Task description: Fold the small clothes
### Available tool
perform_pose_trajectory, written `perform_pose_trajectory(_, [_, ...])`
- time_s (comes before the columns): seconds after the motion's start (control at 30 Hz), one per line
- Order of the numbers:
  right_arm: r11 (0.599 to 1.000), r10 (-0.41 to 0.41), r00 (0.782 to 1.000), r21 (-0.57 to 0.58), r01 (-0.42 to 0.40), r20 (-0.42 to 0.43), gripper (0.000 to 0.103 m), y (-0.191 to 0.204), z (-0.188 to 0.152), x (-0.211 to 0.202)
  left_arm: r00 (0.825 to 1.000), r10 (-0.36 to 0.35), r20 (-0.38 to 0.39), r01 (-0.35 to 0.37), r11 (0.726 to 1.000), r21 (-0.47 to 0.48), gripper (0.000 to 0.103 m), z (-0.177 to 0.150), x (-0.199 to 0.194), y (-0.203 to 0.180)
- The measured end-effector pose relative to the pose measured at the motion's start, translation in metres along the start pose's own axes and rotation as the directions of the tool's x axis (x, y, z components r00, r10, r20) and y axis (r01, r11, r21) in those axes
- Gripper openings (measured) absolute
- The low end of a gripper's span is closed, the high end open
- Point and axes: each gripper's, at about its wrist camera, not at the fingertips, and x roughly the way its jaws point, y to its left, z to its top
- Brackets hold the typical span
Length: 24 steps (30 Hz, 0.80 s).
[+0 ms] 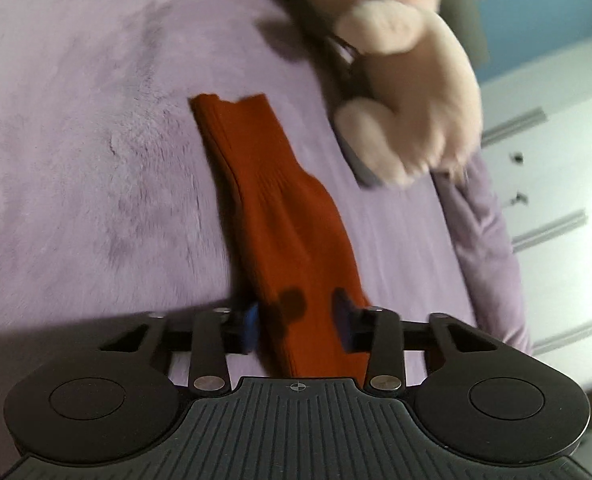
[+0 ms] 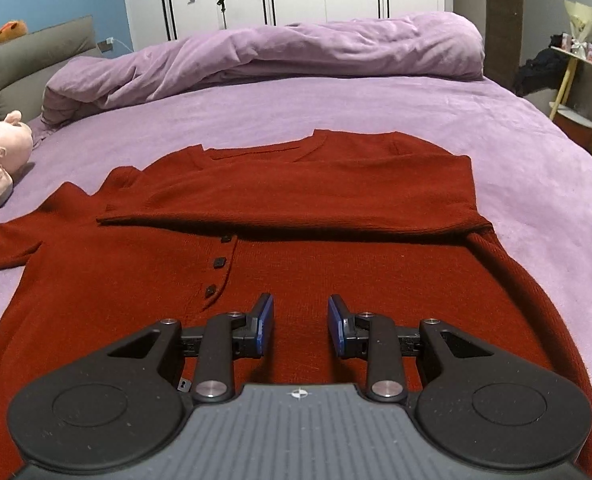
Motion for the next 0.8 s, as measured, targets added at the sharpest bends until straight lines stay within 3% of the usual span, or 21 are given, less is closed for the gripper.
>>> perform_pose_trajectory(0.07, [1.0, -0.011, 1.0, -0.001, 0.011, -0.007, 0.029, 0.001, -0.001, 0.002, 1.0, -0.003, -0.014, 0.003, 0.999, -0.035, 0.01, 0.0, 0.01, 0.005])
perform_pose_trajectory(0.23, [1.0, -0.027, 0.999, 0.006, 0.027, -0.023, 0.029, -0.001, 0.0, 0.005, 1.0, -0.016, -0.015, 0.015, 0.999, -0.052, 0.008, 0.006, 0.011, 0.01])
perform_pose_trajectory(0.4, [1.0, -0.03, 1.0, 0.008, 0.03, -0.002, 0.029, -0.004, 0.003, 0.002, 1.0, 0.007, 0.017, -0.008, 0.996, 0.086, 0.008, -0.012, 0.0, -0.02])
perform_pose_trajectory(0.5, [0.999, -0.03, 0.999, 0.022, 0.03, 0.016, 0.028, -0.009, 0.005, -0.003, 0.998, -0.06, 0.016, 0.053, 0.958, 0.283, 0.008, -0.036, -0.015, -0.073])
perform_pose_trajectory(0.53, [0.999, -0.03, 0.999, 0.026, 0.029, 0.024, 0.029, -0.011, 0.006, -0.004, 0.996, -0.092, 0.003, 0.084, 0.922, 0.379, 0.008, -0.052, -0.022, -0.097])
perform_pose_trajectory(0.6, [0.999, -0.034, 0.999, 0.04, 0.033, 0.035, 0.029, -0.016, 0.007, -0.007, 0.984, -0.172, -0.051, 0.171, 0.815, 0.553, 0.008, -0.094, -0.037, -0.146])
perform_pose_trajectory(0.67, [0.998, -0.035, 0.998, 0.06, 0.032, 0.046, 0.029, -0.02, 0.009, -0.01, 0.959, -0.25, -0.129, 0.27, 0.683, 0.679, 0.008, -0.145, -0.052, -0.185])
perform_pose_trajectory(0.7, [0.997, -0.035, 0.998, 0.075, 0.031, 0.053, 0.029, -0.023, 0.01, -0.012, 0.942, -0.278, -0.189, 0.323, 0.593, 0.737, 0.008, -0.179, -0.059, -0.203])
perform_pose_trajectory(0.8, [0.994, -0.028, 0.997, 0.111, 0.021, 0.066, 0.029, -0.031, 0.012, -0.016, 0.909, -0.264, -0.322, 0.407, 0.402, 0.82, 0.015, -0.265, -0.064, -0.227])
